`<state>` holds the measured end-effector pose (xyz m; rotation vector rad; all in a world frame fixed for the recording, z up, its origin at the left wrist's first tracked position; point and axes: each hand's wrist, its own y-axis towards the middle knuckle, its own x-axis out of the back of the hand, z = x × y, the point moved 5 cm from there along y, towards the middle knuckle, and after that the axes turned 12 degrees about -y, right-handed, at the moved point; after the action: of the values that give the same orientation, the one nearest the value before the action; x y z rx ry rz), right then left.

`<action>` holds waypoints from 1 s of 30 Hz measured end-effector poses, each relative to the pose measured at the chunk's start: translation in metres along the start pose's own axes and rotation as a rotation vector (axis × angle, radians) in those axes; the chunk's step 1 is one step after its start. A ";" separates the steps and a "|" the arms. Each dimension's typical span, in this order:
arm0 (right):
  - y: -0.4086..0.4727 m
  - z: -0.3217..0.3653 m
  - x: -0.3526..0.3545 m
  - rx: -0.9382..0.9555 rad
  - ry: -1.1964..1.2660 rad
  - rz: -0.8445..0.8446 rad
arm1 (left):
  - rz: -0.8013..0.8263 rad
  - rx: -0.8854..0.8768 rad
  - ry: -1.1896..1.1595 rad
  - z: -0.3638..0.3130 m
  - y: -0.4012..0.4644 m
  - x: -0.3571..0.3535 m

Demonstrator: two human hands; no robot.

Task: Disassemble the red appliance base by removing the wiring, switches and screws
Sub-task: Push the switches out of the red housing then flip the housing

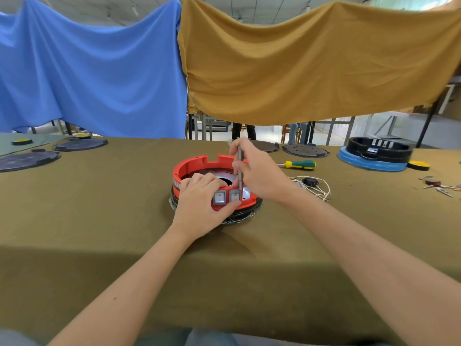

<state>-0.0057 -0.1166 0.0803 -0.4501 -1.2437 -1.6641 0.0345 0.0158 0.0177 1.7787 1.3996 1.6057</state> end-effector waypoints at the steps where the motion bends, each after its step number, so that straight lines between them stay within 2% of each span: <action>1: 0.002 0.000 0.000 -0.015 0.004 0.013 | 0.002 -0.001 0.000 0.000 0.000 0.000; 5: 0.013 -0.001 0.000 -0.117 0.066 0.127 | 0.002 -0.003 -0.001 -0.001 0.000 0.000; 10: 0.023 0.003 -0.001 -0.171 0.026 0.237 | 0.005 0.004 -0.006 0.000 -0.001 0.001; 12: 0.018 0.003 -0.001 -0.155 0.074 0.202 | 0.008 0.009 -0.008 0.000 0.000 0.000; 15: 0.003 -0.002 0.004 -0.141 0.170 0.026 | 0.000 0.008 -0.008 -0.001 -0.001 0.001; 17: -0.004 -0.007 0.007 -0.178 0.317 -0.079 | 0.006 0.009 -0.005 0.000 0.000 0.000; 19: -0.005 -0.004 0.005 -0.173 0.405 -0.106 | 0.005 0.012 -0.007 0.000 -0.001 0.000; 30: -0.001 0.015 -0.007 0.091 -0.061 0.045 | -0.021 0.009 -0.002 0.001 0.000 0.000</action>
<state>-0.0067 -0.1004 0.0809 -0.4727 -1.3384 -1.5592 0.0351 0.0160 0.0170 1.7640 1.4220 1.5893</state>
